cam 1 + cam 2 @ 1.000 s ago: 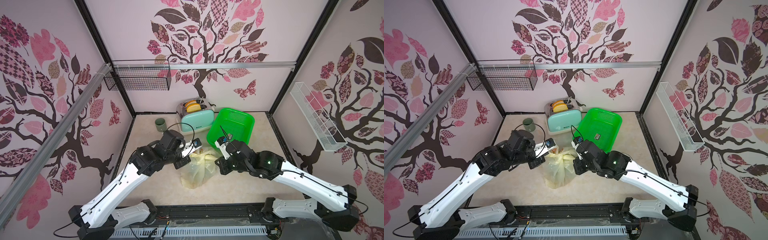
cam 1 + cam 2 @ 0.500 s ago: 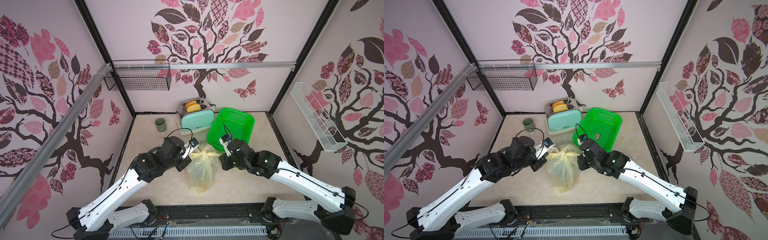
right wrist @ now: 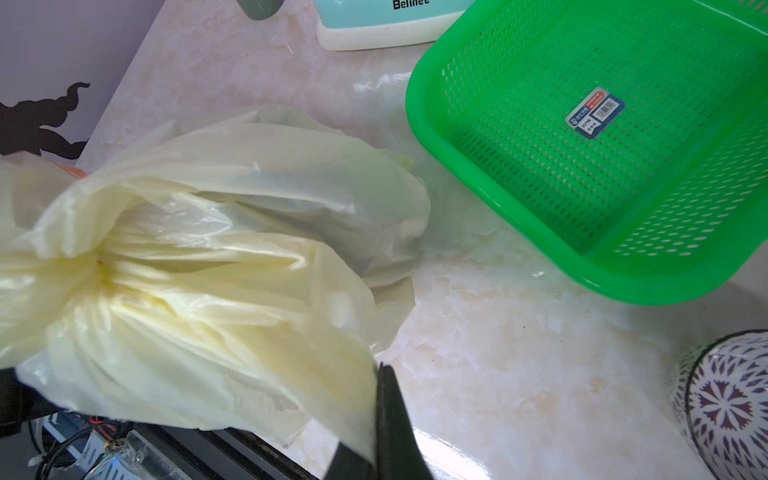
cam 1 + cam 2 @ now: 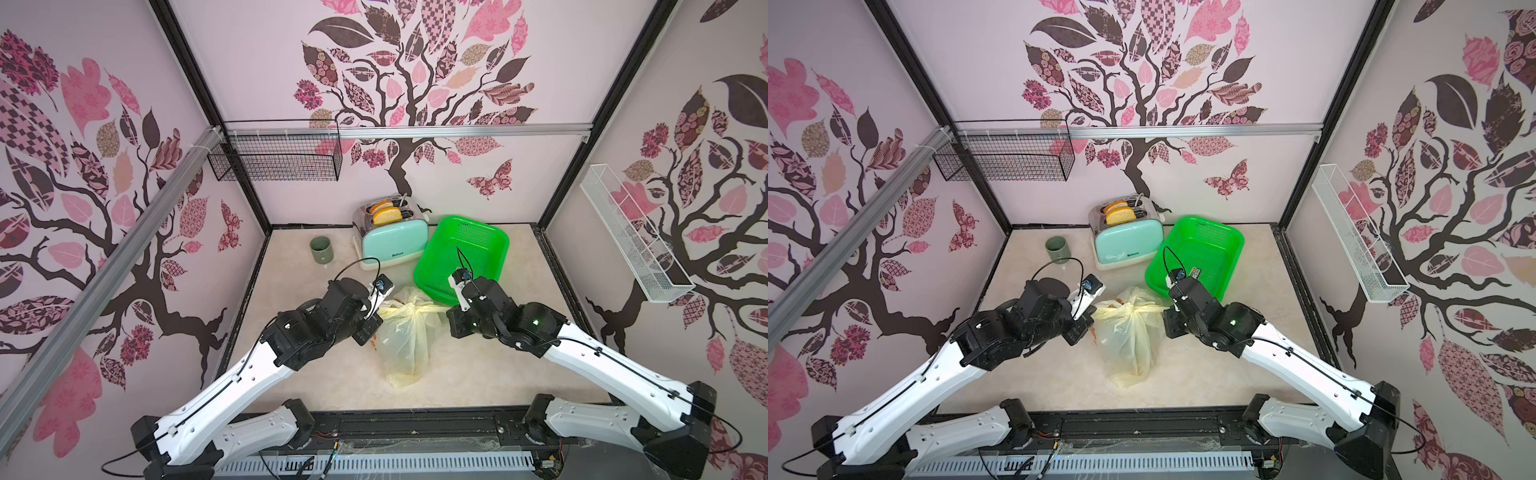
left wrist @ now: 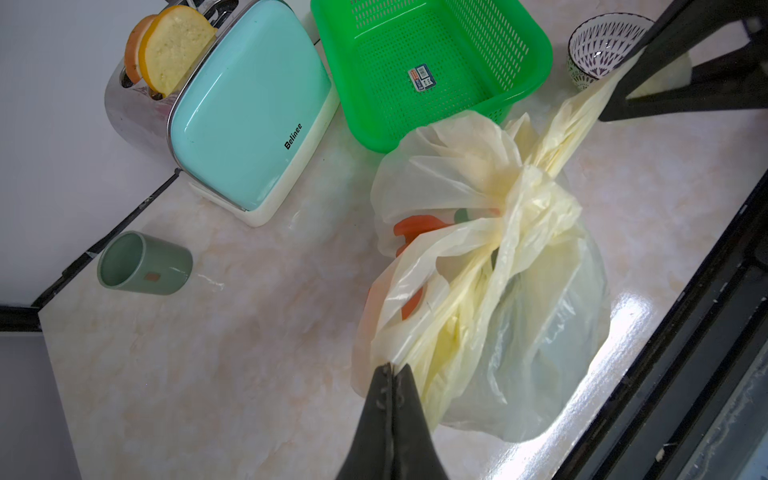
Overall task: Place the pineapple into a plastic bag & tie a knot
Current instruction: Tie the plastic bag at the center of the board.
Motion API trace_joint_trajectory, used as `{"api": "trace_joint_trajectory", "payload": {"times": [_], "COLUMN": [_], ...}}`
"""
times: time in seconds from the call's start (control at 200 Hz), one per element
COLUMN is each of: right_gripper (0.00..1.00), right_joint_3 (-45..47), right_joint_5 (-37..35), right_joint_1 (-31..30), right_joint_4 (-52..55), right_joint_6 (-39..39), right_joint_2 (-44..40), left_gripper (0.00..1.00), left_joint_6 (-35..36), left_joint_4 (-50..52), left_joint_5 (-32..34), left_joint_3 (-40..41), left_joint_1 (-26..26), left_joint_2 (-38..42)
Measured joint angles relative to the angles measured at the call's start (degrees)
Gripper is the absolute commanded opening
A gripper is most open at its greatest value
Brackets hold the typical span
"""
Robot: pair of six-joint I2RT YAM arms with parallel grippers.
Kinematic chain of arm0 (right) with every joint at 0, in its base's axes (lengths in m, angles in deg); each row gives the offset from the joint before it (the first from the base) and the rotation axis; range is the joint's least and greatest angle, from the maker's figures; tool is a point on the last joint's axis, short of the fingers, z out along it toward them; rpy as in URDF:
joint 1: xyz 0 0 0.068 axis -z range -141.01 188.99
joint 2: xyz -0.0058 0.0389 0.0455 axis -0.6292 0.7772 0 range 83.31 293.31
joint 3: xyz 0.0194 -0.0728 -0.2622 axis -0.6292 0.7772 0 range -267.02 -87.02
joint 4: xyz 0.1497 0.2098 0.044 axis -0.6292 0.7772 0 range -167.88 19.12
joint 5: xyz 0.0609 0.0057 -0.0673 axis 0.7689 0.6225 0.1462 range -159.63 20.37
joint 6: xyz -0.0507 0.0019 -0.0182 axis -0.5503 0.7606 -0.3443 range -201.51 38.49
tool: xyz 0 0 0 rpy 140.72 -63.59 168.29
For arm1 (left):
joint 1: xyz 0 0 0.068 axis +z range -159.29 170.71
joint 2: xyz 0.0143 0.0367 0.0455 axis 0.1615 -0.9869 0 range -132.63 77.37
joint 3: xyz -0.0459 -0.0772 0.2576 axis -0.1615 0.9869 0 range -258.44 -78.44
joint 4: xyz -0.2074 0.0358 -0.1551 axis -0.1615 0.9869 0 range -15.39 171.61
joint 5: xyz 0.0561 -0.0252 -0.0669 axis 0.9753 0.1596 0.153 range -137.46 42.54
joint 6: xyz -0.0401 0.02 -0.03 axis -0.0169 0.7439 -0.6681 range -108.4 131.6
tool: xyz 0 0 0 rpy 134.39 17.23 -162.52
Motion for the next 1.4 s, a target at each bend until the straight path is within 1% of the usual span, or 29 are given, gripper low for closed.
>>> {"api": "trace_joint_trajectory", "payload": {"times": [0.06,0.13,0.285,0.365,0.47,0.605,0.705,0.855,0.99,1.1,1.275,1.4], "right_gripper": [0.00,0.00,0.00,0.00,0.00,0.00,0.00,0.00,0.00,0.00,0.00,0.00], "right_joint_3": [0.3,0.3,0.2,0.2,0.2,-0.1,-0.2,-0.2,-0.1,0.0,0.2,0.7], "right_joint_5": [0.6,1.7,3.8,3.7,2.6,1.6,0.9,-0.4,-1.0,-1.4,-1.8,0.7], "right_joint_1": [0.3,0.7,0.9,0.9,0.9,0.8,0.8,0.8,0.8,0.9,1.8,3.6], "right_joint_4": [0.1,0.2,0.2,0.8,2.0,1.7,1.3,1.8,2.5,3.1,4.4,5.2], "right_joint_6": [0.0,0.0,0.0,0.0,0.1,0.9,1.7,2.8,3.3,4.0,3.9,2.1], "right_joint_2": [0.1,0.7,3.6,4.0,3.4,2.6,2.7,2.7,3.0,3.6,3.5,1.8], "left_gripper": [0.00,0.00,0.00,0.00,0.00,0.00,0.00,0.00,0.00,0.00,0.00,0.00], "left_joint_6": [-0.6,-1.9,-8.5,-12.3,-15.5,-17.7,-18.5,-19.7,-20.8,-21.7,-22.2,-22.3], "left_joint_4": [0.7,1.9,4.8,7.2,12.0,16.8,17.2,14.6,10.7,8.3,4.3,-1.5], "left_joint_5": [-0.2,-2.3,-11.1,-13.7,-13.3,-9.6,-7.0,-4.8,-4.7,-4.8,-7.1,-10.9], "left_joint_3": [-0.7,-3.4,-14.0,-18.2,-21.3,-21.9,-20.3,-12.4,-6.4,-3.2,0.0,3.1], "left_joint_1": [-0.3,-0.3,-0.3,0.0,0.3,0.3,0.2,0.2,0.2,0.2,0.2,0.6], "left_joint_2": [-0.1,-0.3,-3.8,-7.0,-9.9,-10.3,-9.8,-5.7,-1.2,0.5,1.4,3.2]}}
